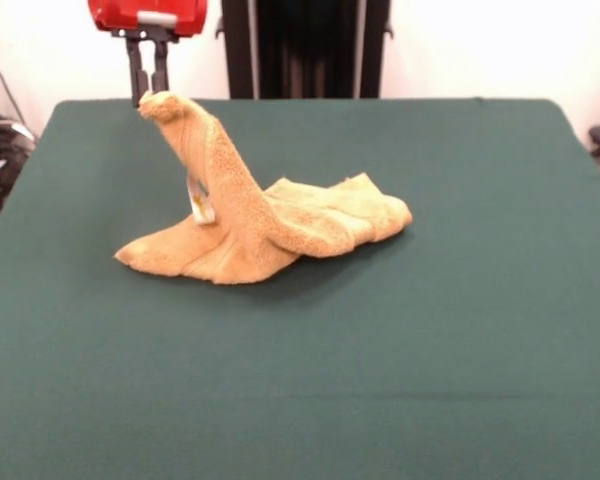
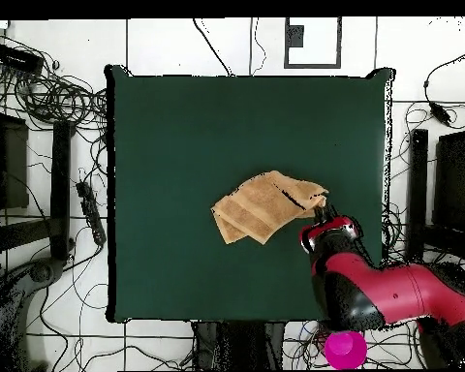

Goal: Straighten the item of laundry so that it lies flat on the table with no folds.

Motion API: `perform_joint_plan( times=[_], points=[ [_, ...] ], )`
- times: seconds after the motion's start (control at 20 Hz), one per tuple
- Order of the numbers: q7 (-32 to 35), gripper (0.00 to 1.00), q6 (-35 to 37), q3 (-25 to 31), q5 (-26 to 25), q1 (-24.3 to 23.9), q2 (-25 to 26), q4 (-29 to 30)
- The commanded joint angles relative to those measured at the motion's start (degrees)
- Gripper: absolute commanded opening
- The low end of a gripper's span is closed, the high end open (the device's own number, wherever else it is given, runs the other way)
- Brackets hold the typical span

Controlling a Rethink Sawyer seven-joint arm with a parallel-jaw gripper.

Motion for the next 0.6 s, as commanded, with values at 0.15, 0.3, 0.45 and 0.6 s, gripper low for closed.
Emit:
perform_joint_plan(
  times=[0.15, 0.3, 0.45, 0.6],
  points=[
    [-7.17, 0.00, 11.75, 12.59, 6.34, -5.92, 0.15, 12.93],
    [-12.17, 0.00, 16.06, 14.81, 7.33, -8.00, -0.57, 15.14],
    [-14.88, 0.00, 20.24, 13.71, 5.80, -6.97, -2.02, 15.77],
    [-18.64, 0.00, 26.47, 12.24, 3.02, -5.67, -1.76, 15.41]
  ],
)
